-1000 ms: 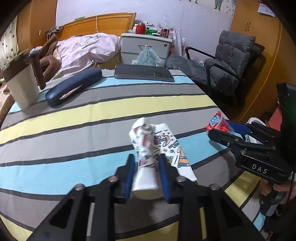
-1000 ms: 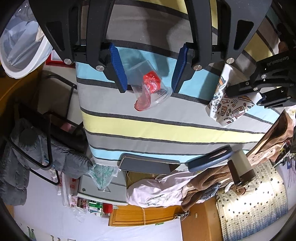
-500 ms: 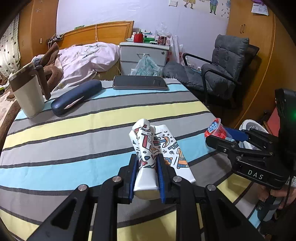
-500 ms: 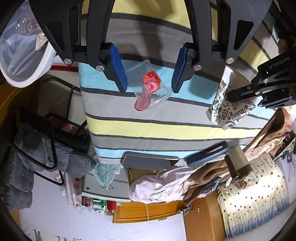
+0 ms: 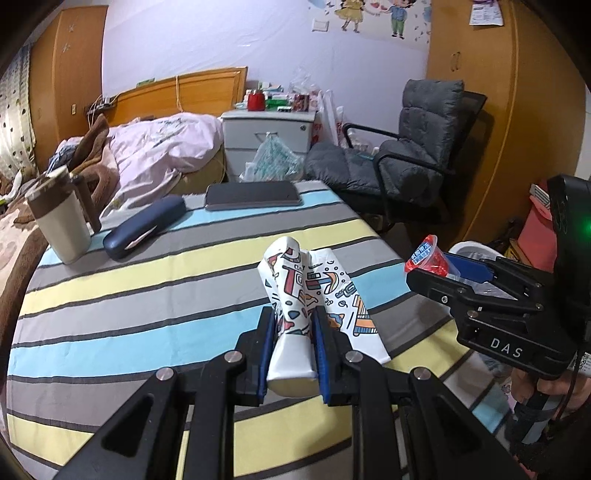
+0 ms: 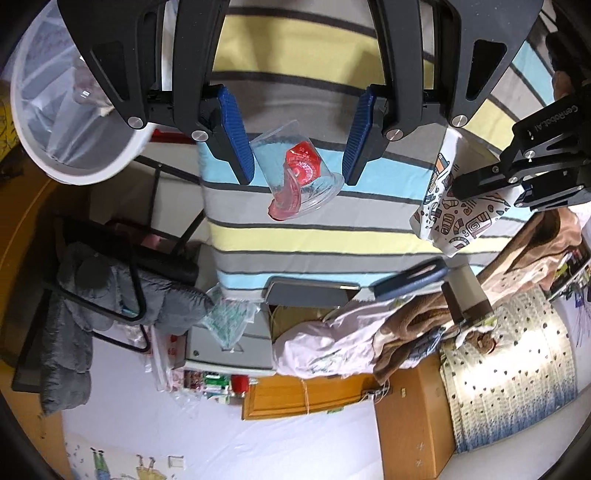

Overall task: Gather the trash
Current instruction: 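Carry the paper cup and plastic cup over the white bin with both grippers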

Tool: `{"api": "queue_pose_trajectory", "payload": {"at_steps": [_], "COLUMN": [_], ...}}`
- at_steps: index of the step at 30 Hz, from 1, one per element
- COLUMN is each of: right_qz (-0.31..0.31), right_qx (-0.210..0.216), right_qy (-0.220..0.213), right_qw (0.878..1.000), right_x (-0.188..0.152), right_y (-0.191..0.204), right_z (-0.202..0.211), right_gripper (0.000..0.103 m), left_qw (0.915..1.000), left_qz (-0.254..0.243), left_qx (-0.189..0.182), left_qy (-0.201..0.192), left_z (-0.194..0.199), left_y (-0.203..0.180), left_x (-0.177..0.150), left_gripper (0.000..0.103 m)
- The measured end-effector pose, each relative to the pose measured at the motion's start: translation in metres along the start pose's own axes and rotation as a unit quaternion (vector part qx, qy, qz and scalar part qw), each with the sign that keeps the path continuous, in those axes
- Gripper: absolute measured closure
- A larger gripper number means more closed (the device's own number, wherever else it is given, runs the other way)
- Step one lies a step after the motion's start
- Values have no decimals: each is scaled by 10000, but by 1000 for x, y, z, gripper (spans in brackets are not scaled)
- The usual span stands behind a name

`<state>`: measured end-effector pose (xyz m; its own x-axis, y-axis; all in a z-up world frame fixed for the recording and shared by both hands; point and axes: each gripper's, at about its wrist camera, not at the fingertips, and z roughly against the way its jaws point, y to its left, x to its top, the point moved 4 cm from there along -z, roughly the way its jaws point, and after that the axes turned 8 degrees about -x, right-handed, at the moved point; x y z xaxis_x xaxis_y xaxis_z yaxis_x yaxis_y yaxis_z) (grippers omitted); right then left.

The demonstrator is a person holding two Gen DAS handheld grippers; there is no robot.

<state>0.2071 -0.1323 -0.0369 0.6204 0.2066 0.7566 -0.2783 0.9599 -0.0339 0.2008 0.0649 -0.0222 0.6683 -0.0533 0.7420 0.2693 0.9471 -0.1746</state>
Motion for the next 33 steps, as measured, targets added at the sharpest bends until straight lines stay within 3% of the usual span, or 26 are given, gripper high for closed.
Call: {"api": "queue_pose_trajectory", "payload": {"at_steps": [16,33], "right_qz": [-380,-1054], "right_qx": [-512,-1408], "right_qy": [-488,-525], "right_qw": [9968,9830], "right_x": [-10,-40], "right_y": [-48,-133], "right_z": [54,92], "right_gripper": [51,51], "left_qw": [9969,9856], "left_qz": [-607,-1214], "left_qx": [-427,-1170], "left_qy": [-255,-100], "left_z": [19,-11], "left_y": [-83,-186], "left_x": [13,22], "left_gripper": [82,82]}}
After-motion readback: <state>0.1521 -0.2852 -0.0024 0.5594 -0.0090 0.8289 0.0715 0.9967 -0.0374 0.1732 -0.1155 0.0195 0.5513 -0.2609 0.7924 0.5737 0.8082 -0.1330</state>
